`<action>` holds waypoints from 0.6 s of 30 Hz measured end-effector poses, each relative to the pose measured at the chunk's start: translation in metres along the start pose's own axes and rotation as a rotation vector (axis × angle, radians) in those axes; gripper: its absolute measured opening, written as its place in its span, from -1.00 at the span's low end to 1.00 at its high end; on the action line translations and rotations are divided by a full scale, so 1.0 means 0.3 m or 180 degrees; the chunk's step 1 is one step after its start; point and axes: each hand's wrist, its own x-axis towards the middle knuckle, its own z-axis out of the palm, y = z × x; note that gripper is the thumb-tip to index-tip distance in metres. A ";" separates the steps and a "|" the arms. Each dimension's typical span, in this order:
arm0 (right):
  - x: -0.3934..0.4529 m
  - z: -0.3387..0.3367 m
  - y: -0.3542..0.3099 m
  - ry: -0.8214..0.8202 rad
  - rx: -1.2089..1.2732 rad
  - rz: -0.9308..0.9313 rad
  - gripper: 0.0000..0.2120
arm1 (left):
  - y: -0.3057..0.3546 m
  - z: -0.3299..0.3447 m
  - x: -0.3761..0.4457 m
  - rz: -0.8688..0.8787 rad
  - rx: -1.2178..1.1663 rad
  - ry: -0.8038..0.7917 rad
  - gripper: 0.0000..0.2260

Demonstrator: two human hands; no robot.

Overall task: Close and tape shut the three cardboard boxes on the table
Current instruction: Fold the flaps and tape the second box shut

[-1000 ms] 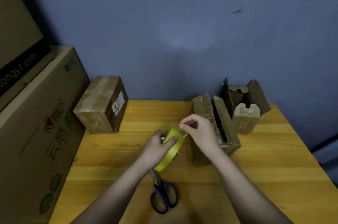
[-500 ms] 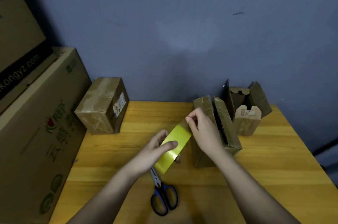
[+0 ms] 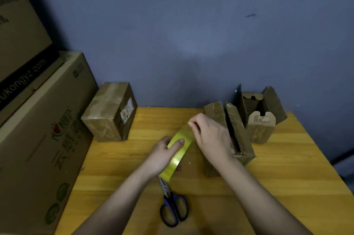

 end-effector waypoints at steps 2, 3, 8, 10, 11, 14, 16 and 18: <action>0.005 -0.015 -0.013 0.0034 -0.0085 -0.0302 -0.78 | -0.032 -0.002 0.028 0.0098 0.1088 0.0323 -0.65; 0.004 -0.020 -0.022 0.0036 -0.0118 -0.0461 -0.78 | -0.055 -0.008 0.047 0.0107 0.1697 0.0509 -0.60; 0.014 -0.043 -0.055 -0.0073 0.0093 -0.0419 -0.81 | -0.065 -0.022 0.060 0.0132 0.1615 0.0506 -0.52; 0.039 -0.055 -0.046 -0.0327 0.0313 -0.0008 -0.83 | -0.055 -0.023 0.052 0.0014 0.0731 0.0146 -0.61; 0.051 -0.058 -0.035 -0.0483 0.0397 0.0226 -0.85 | -0.049 -0.022 0.041 -0.0083 0.0436 -0.0047 -0.65; 0.064 -0.042 0.016 -0.0743 0.0505 0.0635 -0.87 | -0.043 -0.011 0.008 -0.0239 0.0113 -0.0489 -0.71; 0.060 -0.023 0.054 -0.0840 0.0663 0.0865 -0.89 | -0.042 -0.013 -0.021 -0.0206 -0.0290 -0.0734 -0.73; 0.056 -0.003 0.092 -0.0882 0.0940 0.1195 -0.91 | -0.052 -0.017 -0.033 -0.0082 -0.0477 -0.0947 -0.79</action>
